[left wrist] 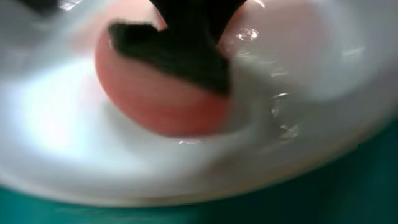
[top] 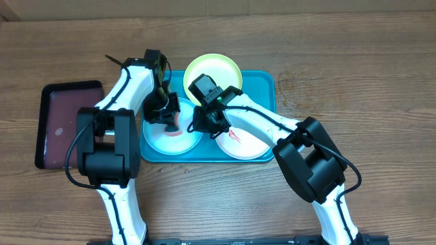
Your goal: Clean dirty plates on tray and stack at the side
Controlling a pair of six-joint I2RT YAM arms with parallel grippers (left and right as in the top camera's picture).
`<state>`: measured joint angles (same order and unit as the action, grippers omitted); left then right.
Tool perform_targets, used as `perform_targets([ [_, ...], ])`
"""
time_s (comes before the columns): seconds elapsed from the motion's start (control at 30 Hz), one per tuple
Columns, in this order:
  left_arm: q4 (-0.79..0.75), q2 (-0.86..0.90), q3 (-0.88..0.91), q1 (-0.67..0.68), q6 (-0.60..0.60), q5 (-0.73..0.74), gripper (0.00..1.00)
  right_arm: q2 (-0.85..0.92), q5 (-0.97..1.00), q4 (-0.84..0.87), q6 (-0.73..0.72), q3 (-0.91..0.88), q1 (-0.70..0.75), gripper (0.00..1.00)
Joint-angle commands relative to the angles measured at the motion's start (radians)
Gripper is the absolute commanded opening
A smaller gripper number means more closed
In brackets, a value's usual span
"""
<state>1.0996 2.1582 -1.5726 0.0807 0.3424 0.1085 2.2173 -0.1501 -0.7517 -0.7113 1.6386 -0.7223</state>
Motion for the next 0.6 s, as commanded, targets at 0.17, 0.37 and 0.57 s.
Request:
perform_targets([
  [0.17, 0.037, 0.04, -0.027, -0.1, 0.067, -0.206, 0.04, 0.035, 0.037, -0.001, 0.004, 0.005, 0.0, 0.04],
  [0.37, 0.005, 0.041, -0.019, -0.079, -0.031, 0.195, 0.04, 0.035, 0.036, 0.011, 0.003, 0.005, 0.0, 0.04],
  [0.57, -0.048, 0.041, 0.0, -0.007, -0.077, 0.312, 0.05, 0.035, 0.033, 0.01, 0.004, 0.005, 0.0, 0.04],
])
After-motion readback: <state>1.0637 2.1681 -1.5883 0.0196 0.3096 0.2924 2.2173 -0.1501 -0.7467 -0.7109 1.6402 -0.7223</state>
